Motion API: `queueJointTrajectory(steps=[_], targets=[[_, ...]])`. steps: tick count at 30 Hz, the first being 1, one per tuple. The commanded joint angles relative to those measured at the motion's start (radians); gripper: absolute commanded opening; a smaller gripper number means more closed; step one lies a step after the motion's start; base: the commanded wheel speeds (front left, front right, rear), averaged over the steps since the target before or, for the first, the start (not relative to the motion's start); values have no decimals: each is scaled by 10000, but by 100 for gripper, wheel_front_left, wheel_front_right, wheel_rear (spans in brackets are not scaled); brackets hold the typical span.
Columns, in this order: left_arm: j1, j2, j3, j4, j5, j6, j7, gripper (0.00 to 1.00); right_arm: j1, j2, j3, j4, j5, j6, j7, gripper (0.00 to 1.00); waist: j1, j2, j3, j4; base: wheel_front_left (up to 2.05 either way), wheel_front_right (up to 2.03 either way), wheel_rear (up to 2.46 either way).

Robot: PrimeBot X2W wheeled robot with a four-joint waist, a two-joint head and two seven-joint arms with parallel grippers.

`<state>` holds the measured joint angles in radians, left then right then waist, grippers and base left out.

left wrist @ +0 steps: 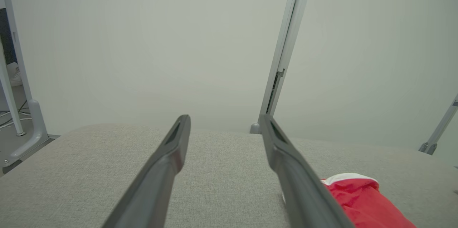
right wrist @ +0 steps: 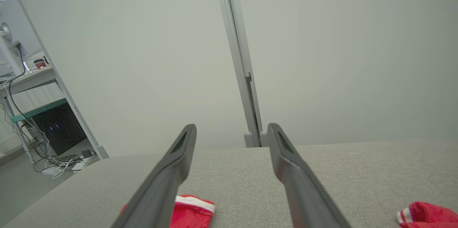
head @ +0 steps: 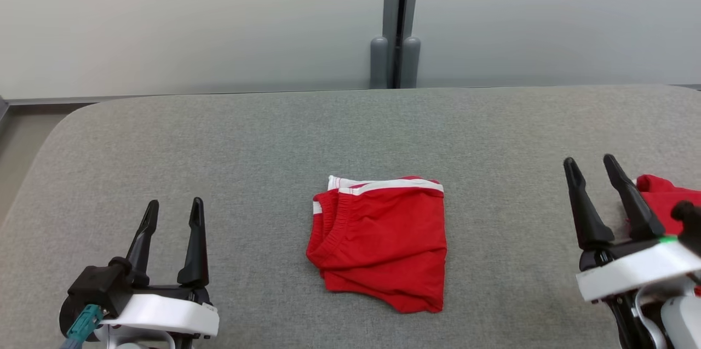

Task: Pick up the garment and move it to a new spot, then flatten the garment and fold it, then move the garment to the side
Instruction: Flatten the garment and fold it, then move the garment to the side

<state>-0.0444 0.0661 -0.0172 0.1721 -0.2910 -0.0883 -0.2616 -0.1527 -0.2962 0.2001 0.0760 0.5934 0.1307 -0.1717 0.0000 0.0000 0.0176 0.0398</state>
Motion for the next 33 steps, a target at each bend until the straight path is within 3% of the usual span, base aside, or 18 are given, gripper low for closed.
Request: queueJointTrajectory(steps=[1, 13, 33], targets=[[105, 41, 85, -23, 98, 29, -42, 100, 226, 82, -154, 141, -437, 4, -272, 100, 0, 0, -40, -88, 0, 0, 0], [318, 7, 256, 113, 646, 77, -42, 100, 657, 690, -745, 1535, -2136, 2, -865, 100, 0, 0, -232, -219, 0, 0, 0], [275, -86, 154, 217, 961, -34, -42, 100, 197, 855, -505, 2470, -2680, 2, -827, 100, 0, 0, -248, 77, 0, 0, 0]])
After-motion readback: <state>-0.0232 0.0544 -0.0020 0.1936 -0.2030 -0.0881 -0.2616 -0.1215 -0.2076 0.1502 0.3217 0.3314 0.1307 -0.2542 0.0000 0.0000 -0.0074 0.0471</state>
